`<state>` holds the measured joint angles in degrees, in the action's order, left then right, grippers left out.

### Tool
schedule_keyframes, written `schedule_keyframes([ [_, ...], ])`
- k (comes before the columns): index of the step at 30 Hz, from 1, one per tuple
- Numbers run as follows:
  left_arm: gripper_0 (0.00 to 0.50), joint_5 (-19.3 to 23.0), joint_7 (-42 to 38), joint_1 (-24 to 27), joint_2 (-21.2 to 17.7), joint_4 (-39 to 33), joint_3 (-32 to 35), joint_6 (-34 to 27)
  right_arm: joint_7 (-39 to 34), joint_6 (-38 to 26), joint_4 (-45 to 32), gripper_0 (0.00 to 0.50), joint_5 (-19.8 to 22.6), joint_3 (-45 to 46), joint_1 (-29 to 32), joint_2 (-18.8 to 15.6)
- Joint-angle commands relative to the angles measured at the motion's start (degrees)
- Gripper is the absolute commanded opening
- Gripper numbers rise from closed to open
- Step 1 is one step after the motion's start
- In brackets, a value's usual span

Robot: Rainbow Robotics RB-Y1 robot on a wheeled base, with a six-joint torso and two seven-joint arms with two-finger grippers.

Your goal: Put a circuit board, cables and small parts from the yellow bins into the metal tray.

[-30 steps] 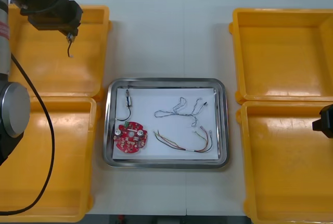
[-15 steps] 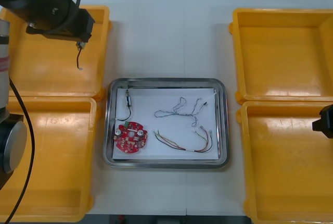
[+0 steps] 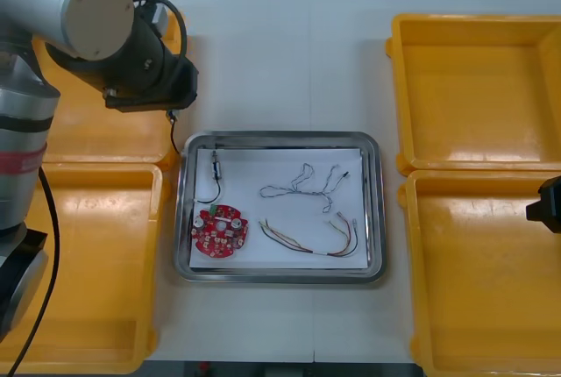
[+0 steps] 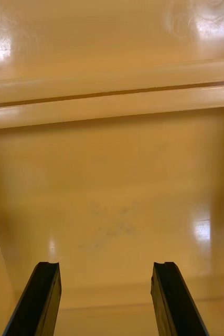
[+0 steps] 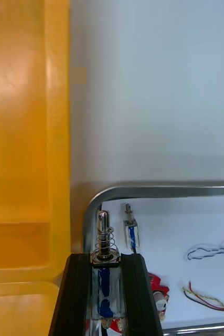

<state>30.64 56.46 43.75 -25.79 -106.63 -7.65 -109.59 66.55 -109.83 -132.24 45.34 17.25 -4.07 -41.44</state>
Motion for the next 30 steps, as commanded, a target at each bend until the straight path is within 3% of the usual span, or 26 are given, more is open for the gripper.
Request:
schedule_keyframes([
  [1,0.000,0.56,-7.24,-1.04,-0.40,-3.59,-4.57,-0.41,-2.30,-0.17,-1.62,0.500,0.01,2.00,0.73,0.30],
  [11,0.000,-1.90,-14.71,-3.76,-0.22,-5.34,-13.18,4.30,-2.30,-0.17,-1.62,0.500,0.01,2.00,0.73,0.30],
  [21,0.000,-5.76,-17.61,-5.08,0.65,-5.26,-18.28,8.51,-2.30,-0.17,-1.62,0.500,0.01,2.00,0.73,0.30],
  [30,0.000,-6.64,-20.51,-5.78,0.83,-5.26,-21.97,11.50,-2.30,-0.17,-1.62,0.500,0.01,2.00,0.73,0.30],
])
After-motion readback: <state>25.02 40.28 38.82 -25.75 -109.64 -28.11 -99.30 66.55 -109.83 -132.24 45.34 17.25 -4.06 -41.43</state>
